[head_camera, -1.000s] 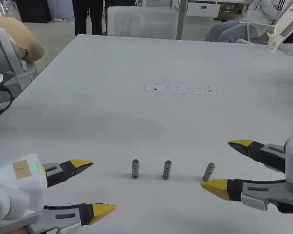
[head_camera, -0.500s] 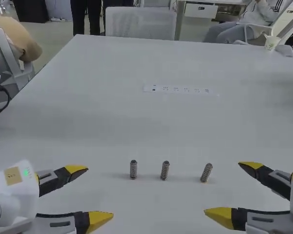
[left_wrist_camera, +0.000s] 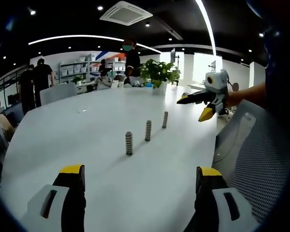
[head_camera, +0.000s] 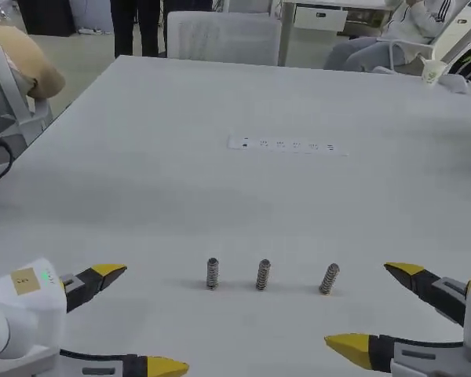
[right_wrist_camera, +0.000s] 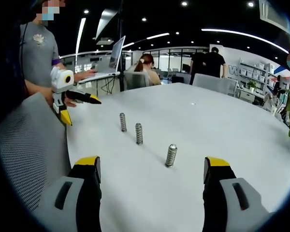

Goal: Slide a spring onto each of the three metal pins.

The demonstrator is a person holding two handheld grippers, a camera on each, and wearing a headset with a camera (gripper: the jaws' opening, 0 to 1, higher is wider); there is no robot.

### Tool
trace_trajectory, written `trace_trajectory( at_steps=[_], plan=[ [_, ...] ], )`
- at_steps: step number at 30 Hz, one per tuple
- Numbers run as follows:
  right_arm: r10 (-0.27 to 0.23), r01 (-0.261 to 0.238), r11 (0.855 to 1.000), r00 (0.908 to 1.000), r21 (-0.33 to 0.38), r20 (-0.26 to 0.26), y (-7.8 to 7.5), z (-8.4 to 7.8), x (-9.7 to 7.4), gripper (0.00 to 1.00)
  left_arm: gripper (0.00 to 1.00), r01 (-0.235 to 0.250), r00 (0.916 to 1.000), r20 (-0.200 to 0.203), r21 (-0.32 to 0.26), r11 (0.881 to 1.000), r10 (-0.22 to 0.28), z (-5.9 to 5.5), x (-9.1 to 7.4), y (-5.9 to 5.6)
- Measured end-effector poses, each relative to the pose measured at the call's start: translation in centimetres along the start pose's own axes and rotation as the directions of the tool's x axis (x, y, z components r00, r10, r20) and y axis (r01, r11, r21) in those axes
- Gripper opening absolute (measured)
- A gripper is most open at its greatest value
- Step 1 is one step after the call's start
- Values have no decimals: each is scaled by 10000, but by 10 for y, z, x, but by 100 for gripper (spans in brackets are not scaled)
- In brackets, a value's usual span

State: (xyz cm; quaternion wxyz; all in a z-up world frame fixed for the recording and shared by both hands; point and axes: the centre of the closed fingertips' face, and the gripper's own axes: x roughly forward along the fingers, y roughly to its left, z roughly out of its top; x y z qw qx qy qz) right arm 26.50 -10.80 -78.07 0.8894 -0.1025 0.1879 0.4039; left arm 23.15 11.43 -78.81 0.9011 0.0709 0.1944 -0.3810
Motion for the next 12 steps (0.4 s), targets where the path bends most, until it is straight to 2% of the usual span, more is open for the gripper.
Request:
trace_trajectory(
  at_steps=[12],
  plan=[
    [25, -25, 10000, 10000, -1, -35, 2, 1, 2, 88, 95, 65, 10000, -49, -100, 9999, -66, -1, 0, -1]
  ],
)
